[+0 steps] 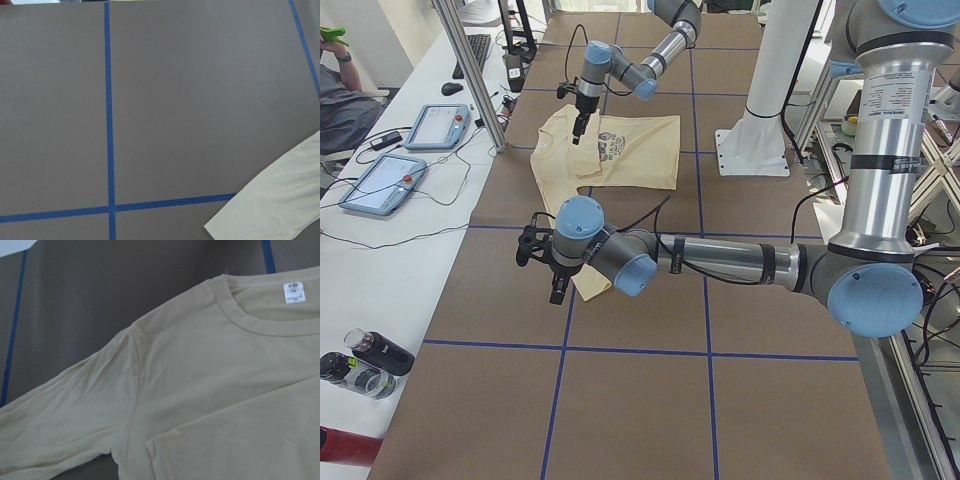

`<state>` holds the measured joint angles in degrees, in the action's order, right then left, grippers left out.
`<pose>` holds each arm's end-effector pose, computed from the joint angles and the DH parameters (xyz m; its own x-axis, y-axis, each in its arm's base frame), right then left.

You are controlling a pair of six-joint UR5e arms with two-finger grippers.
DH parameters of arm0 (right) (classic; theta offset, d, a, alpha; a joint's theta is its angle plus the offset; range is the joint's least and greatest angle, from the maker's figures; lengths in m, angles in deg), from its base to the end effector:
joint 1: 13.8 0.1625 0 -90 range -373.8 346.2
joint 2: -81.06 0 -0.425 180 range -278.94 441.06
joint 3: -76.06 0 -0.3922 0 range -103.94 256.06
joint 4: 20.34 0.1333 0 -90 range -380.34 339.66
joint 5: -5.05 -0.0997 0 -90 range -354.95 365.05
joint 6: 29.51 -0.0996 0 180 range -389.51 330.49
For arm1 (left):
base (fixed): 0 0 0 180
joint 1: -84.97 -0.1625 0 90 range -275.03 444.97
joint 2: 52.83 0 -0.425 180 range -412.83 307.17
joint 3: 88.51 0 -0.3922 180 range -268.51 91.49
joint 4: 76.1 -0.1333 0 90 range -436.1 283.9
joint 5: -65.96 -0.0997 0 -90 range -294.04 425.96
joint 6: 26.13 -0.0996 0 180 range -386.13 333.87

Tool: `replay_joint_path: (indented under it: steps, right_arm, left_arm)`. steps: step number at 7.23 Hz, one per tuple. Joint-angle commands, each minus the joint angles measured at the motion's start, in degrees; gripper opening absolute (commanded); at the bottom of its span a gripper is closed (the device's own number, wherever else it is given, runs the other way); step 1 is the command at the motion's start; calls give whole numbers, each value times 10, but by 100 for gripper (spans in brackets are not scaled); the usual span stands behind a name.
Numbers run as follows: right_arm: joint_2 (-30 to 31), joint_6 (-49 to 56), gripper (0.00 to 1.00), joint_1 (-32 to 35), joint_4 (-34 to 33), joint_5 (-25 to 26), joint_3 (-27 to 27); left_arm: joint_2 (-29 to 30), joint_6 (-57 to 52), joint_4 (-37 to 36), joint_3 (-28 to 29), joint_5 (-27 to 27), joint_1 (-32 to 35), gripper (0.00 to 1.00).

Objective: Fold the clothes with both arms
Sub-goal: 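Lay the sleeve near the collar with right gripper while left approaches other cuff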

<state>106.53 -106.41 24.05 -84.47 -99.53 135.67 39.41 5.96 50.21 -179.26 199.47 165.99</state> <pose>-0.5982 -0.6019 0.0870 0.4800 0.0952 0.8721 -0.3212 0.9441 0.0738 0.0190 -0.5348 0.5595 0.6134 0.0548 -0.7879 0.2421 0.9365 0.2536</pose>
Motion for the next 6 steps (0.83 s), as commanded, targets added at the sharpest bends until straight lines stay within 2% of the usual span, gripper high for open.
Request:
replay_joint_path:
  steps: [1,2,3,4,5,6]
  right_arm:
    - [29,0,100,17,-51,-22,68]
    - [45,1,100,21,-52,-35,85]
    - [55,0,100,21,-52,-36,97]
    - [58,0,100,21,-52,-36,101]
    - [59,0,100,22,-51,-36,101]
    - [63,1,100,23,-51,-36,104]
  left_arm:
    - [-23,132,109,3,-76,-89,99]
    - [-38,167,152,4,-128,-135,99]
    - [-39,198,158,7,-167,-177,99]
    - [-38,207,157,12,-229,-222,99]
    - [-33,207,155,31,-256,-254,98]
    - [-27,206,157,59,-260,-257,98]
